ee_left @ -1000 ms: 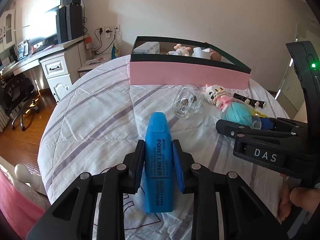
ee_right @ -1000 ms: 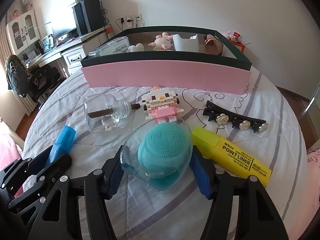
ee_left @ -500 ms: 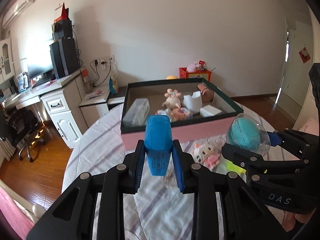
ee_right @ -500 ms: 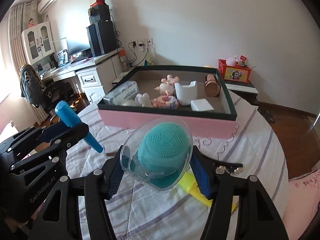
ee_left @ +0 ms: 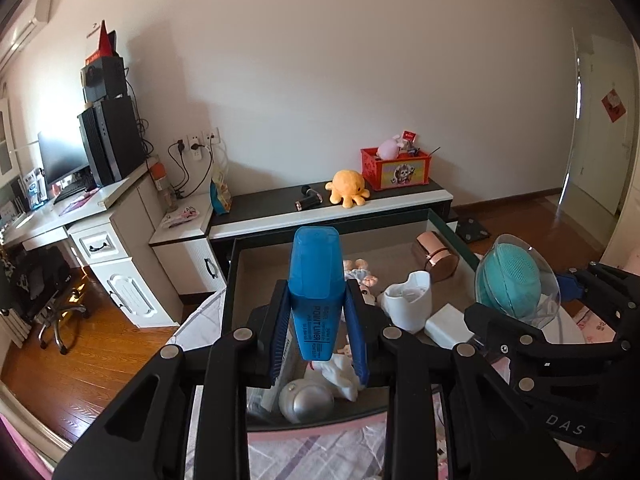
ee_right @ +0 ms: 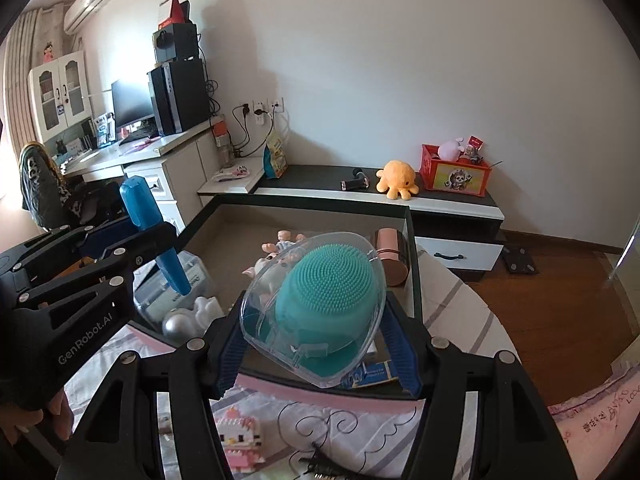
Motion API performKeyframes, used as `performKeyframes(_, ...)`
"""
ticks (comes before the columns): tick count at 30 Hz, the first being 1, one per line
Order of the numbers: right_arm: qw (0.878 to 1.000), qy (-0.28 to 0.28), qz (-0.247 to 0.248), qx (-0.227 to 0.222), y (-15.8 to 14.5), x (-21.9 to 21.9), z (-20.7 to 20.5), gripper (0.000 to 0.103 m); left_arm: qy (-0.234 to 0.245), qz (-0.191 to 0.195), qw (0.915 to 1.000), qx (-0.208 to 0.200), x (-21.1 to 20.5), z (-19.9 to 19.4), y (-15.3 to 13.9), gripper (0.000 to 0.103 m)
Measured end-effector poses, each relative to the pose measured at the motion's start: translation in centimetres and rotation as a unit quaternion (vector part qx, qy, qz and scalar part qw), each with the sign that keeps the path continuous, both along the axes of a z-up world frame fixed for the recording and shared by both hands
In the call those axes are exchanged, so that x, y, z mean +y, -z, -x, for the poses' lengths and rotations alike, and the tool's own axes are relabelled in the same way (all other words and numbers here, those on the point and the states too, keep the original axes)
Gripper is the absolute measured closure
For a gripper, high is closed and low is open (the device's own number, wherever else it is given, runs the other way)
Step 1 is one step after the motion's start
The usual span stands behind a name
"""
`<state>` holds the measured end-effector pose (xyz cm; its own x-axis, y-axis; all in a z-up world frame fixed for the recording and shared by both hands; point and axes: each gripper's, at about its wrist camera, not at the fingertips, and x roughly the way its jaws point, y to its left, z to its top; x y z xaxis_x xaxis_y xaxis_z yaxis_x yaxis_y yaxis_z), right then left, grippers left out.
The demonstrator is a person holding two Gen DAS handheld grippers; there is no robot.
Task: Organize rigid objects
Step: 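Lower the highlighter into the pink box with the left tool while the right lowers the brush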
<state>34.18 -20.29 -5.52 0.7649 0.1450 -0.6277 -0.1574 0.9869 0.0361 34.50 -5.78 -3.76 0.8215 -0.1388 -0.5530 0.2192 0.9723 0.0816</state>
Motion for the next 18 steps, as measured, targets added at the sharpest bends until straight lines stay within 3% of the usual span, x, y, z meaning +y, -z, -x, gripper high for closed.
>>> performKeyframes(6,0.999,-0.006,0.008,0.043,3.5,0.0,-3.4,0.040,0.003,-0.004,0.9987,0.051,-0.2,-3.7,3.0,0.076)
performKeyframes(13,0.998,-0.012,0.010,0.065,5.9,0.5,-4.0,0.039,0.007,-0.002,0.9966,0.083,-0.8,-4.2,5.7,0.075)
performKeyframes(14,0.998,-0.010,0.011,0.066,6.1,0.5,-3.9,0.039,0.007,0.000,0.9967,0.080,-0.8,-3.9,5.7,0.071)
performKeyframes(18,0.999,0.001,0.009,0.053,5.1,0.4,-2.9,0.038,0.000,0.032,0.9979,0.056,-0.1,-2.2,4.6,0.036)
